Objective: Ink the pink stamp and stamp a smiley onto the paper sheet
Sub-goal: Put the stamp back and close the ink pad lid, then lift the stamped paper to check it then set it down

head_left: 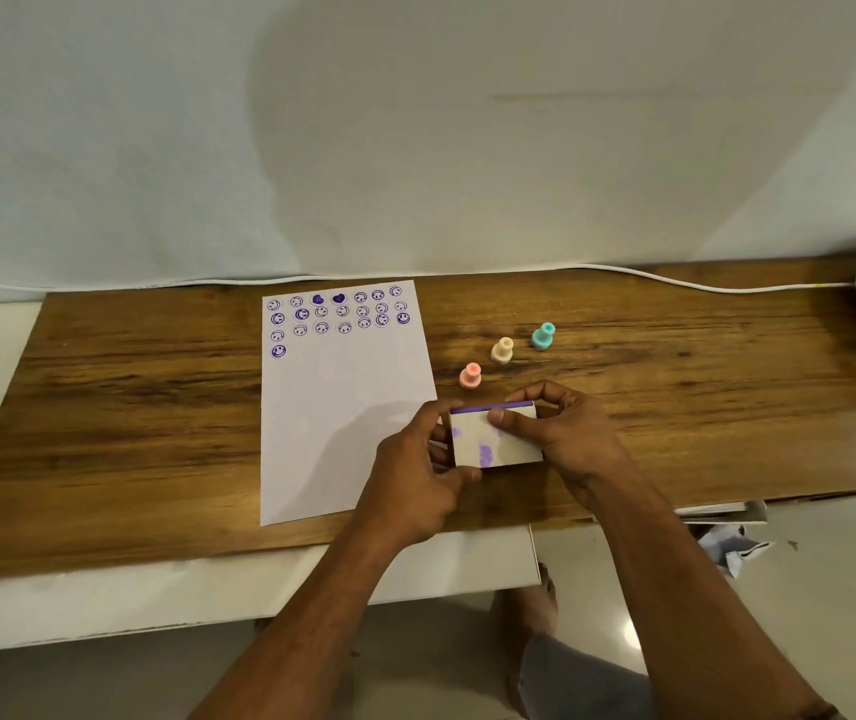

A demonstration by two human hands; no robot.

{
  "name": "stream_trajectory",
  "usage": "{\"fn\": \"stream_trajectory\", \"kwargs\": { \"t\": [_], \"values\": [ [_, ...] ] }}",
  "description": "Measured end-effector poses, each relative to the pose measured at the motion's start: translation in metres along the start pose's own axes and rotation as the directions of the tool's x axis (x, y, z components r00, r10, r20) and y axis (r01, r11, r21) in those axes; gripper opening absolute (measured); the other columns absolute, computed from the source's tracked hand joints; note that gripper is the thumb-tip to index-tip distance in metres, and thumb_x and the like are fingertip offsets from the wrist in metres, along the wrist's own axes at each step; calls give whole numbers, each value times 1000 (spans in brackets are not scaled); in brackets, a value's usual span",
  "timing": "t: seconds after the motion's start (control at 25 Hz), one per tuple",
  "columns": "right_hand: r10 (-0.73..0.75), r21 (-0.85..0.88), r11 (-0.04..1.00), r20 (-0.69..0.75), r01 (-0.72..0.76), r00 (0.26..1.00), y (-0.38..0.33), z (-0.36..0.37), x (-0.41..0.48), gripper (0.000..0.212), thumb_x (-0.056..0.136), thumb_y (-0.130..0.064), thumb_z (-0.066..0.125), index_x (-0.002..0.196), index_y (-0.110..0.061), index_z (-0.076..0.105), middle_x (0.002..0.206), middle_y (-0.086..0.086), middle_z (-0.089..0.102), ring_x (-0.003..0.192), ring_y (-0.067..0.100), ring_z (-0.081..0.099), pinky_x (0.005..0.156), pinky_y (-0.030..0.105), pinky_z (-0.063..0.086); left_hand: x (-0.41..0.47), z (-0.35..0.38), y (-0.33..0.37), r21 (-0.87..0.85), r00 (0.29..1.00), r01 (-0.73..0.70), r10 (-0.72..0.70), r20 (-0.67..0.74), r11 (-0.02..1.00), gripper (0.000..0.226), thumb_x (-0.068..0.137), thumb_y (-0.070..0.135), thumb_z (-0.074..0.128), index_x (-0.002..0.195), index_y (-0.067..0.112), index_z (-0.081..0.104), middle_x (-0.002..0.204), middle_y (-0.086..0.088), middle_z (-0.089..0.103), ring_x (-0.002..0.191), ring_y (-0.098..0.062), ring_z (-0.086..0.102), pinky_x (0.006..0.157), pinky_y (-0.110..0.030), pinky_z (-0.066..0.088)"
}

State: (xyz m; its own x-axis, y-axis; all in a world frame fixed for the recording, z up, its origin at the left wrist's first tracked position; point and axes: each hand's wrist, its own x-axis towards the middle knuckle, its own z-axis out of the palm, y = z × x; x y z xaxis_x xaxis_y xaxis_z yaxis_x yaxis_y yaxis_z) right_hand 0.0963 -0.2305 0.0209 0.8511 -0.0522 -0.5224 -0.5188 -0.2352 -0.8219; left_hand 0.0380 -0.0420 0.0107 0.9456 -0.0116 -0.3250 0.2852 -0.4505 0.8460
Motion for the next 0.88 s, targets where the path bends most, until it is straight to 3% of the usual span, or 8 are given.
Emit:
{"fn": "stream_trajectory", "kwargs": {
  "t": [0.16,0.28,0.48,0.6,0.72,0.88],
  "values": [
    [-22,64,998,102,15,995,2,-4,0,45,61,-31,91,103,-23,77,95,-3,83,92,18,80,64,28,64,2,-4,-3,1,1000,-10,10,-25,1000,77,79,25,87,141,40,44,127,4,68,96,-12,66,57,-3,50],
    [-35,83,996,121,25,992,3,-6,2,48,63,-31,89,108,-21,76,99,-2,83,95,18,80,71,33,65,3,-4,-4,-22,1000,-16,16,-22,1000,78,80,23,86,143,40,43,133,3,66,102,-14,65,56,-4,51],
    [-56,82,995,79,49,995,-3,1,2,59,61,-34,88,114,-20,68,102,5,83,94,20,80,78,41,66,5,-7,-7,-50,999,-24,22,-40,998,80,80,23,86,144,42,43,128,5,66,95,-9,66,63,-9,56],
    [-47,89,995,-50,51,998,-5,-7,7,54,68,-35,88,114,-22,63,106,3,79,98,19,78,79,40,65,6,-11,-7,-78,998,-18,13,-64,997,81,82,20,85,149,39,44,125,11,67,102,-11,70,74,-15,59],
    [-9,66,997,-273,28,962,-3,-27,16,46,77,-32,90,114,-26,64,113,0,75,100,16,74,74,38,64,6,-18,-11,-82,995,-21,13,-100,996,72,85,14,81,147,35,50,119,16,68,98,-5,71,76,-8,55],
    [-22,-152,987,-434,-49,901,8,-36,23,54,80,-40,89,126,-21,67,121,5,74,96,16,67,70,33,56,5,-24,-13,-58,990,-24,16,-137,998,61,87,15,80,141,32,57,118,16,69,95,0,69,71,-1,50]
  ]
}}
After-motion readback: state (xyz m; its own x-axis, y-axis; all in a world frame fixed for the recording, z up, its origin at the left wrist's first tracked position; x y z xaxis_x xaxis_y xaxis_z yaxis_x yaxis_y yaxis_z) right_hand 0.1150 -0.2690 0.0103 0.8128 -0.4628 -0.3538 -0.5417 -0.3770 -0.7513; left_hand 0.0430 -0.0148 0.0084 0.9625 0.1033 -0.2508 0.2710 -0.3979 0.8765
